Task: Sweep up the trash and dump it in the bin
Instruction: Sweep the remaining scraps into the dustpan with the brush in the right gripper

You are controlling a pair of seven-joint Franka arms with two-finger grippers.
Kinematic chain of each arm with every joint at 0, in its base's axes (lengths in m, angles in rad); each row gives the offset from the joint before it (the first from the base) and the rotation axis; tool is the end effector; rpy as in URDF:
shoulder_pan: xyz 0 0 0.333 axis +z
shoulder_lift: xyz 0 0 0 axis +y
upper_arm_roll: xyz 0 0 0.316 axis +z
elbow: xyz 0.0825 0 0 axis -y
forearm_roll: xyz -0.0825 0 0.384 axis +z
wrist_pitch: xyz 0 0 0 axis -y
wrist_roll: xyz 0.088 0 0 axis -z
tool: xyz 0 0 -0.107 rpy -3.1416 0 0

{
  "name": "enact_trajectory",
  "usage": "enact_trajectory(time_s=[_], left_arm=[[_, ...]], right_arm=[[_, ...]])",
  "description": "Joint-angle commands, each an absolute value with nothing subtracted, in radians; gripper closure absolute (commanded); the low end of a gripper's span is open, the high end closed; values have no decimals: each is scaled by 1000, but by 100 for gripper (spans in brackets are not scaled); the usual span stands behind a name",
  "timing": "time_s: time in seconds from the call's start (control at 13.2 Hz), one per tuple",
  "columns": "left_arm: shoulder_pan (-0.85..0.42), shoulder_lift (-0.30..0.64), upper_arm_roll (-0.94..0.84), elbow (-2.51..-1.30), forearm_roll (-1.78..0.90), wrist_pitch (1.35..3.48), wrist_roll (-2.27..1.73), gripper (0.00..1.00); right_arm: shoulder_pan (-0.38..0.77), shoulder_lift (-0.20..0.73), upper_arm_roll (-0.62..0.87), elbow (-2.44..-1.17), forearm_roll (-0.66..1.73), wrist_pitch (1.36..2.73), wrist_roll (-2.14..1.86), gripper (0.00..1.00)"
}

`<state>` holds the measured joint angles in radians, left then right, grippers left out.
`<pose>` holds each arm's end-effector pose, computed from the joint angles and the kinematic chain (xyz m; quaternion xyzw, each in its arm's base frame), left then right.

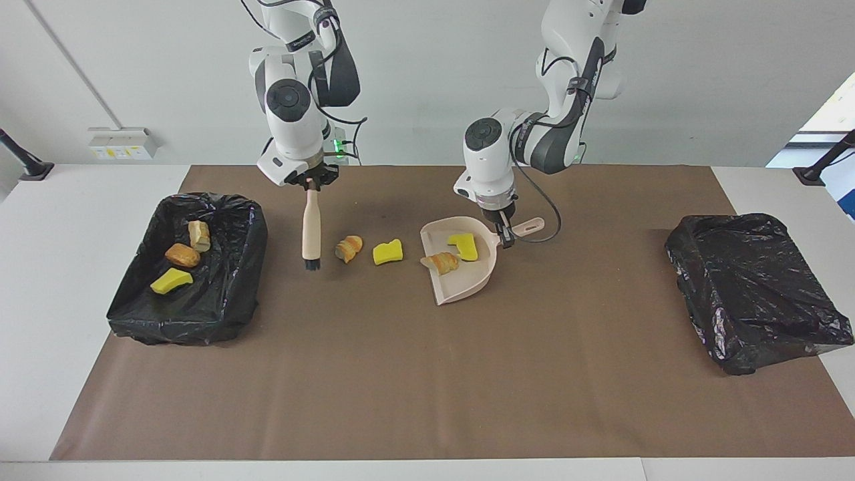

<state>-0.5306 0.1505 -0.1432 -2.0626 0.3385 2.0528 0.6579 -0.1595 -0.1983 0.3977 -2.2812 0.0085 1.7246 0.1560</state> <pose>0.4476 -0.3328 0.3523 -0.7185 0.6785 0.0763 0.1326 0.4267 0.1069 0.4048 0.9817 0.0284 -0.1755 0.0686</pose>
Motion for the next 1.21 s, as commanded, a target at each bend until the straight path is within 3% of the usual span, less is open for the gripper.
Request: enact_trajectory(time_s=[0.0,0.45,0.68,1.14], left_arm=[[-566,104,-132,-2102,382,2020,664,100],[-568,84,-132,-2117,383,1953,660,100],[-568,78,-133,-2126,383,1954,660,100],[-555,75,-135,-2152,380,1999,660,100]], right_arm=[[-117,-221,403,-2370,5,1773,213,100],[-26,-80,405,-2395,228,1982,294,100],[81,-80,405,-2388,427,2000,302,100],[185,-107,405,-2387,806,2000,233,100]])
